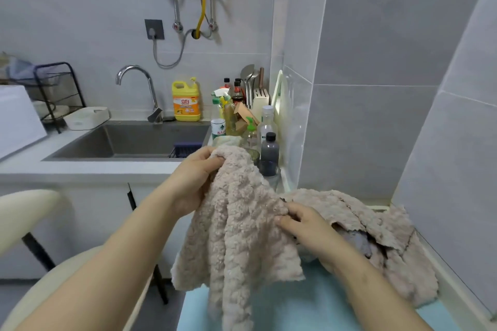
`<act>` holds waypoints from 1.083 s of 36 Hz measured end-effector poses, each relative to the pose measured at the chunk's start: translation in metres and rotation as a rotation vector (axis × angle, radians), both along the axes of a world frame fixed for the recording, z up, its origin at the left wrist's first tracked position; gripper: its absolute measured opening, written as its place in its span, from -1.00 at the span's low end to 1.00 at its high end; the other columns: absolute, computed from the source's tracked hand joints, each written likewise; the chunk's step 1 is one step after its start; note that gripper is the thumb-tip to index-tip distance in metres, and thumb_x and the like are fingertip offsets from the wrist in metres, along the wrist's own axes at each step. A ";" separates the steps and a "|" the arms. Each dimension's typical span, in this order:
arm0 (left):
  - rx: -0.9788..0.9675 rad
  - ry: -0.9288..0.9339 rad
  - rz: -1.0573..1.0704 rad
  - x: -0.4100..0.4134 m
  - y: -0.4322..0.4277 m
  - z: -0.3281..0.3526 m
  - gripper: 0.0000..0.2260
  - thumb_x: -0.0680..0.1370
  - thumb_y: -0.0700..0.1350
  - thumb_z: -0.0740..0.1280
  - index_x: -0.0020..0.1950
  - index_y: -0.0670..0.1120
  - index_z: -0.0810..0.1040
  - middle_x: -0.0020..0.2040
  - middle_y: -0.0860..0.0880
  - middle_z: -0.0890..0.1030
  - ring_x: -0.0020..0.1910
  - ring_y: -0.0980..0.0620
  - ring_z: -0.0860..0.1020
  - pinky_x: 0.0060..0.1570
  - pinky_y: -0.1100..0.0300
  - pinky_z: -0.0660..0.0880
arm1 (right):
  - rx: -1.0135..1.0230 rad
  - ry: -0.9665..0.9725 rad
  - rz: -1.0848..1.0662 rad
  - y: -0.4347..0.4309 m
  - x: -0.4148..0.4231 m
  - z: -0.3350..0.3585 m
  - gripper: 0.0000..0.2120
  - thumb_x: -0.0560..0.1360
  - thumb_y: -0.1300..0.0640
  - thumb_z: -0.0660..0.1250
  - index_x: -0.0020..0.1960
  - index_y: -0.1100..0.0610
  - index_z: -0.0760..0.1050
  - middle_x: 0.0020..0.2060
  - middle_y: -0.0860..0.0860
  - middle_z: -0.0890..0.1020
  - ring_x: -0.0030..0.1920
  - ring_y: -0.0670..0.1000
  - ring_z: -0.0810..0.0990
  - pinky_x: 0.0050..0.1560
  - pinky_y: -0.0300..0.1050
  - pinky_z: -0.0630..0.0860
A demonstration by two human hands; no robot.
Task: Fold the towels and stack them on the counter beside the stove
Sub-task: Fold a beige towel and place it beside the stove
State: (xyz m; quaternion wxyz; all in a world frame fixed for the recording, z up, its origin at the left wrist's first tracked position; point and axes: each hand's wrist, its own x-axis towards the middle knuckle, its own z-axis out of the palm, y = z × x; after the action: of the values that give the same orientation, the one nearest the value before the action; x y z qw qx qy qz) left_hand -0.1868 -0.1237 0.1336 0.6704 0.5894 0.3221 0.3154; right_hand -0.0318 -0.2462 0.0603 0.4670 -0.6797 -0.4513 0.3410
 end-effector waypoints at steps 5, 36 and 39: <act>0.020 0.126 0.140 -0.018 0.007 -0.019 -0.89 0.61 -0.21 0.17 -0.06 -0.06 0.46 -0.15 -0.10 0.56 -0.25 0.00 0.51 -0.34 0.17 0.40 | 0.092 -0.001 -0.151 0.003 -0.001 -0.003 -0.81 0.57 0.12 0.20 -0.10 0.24 0.47 -0.21 0.29 0.50 -0.23 0.19 0.51 -0.13 -0.07 0.38; 0.320 0.910 -0.322 -0.041 -0.049 -0.180 -0.71 0.49 -0.19 0.19 0.10 0.13 0.51 0.13 0.08 0.56 0.10 0.07 0.50 0.12 0.24 0.42 | -0.514 -0.176 -0.056 -0.076 -0.011 -0.114 -0.88 0.53 0.15 0.21 -0.10 -0.04 0.46 -0.07 -0.08 0.53 -0.14 -0.16 0.50 -0.27 -0.45 0.32; 0.261 0.903 -0.369 -0.039 -0.049 -0.176 -0.91 0.52 0.04 0.28 -0.14 0.08 0.52 -0.16 0.11 0.56 -0.15 0.13 0.49 -0.14 0.29 0.39 | -0.534 -0.206 -0.063 -0.075 -0.014 -0.114 -0.82 0.49 0.17 0.21 -0.21 -0.09 0.44 -0.18 -0.10 0.53 -0.21 -0.14 0.48 -0.30 -0.35 0.32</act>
State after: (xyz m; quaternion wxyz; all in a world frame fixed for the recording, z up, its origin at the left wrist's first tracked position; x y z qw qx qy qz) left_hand -0.2259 -0.1725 -0.0428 0.4296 0.7930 0.4282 -0.0571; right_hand -0.0457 -0.3213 -0.0540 0.2336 -0.8233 -0.3695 0.3622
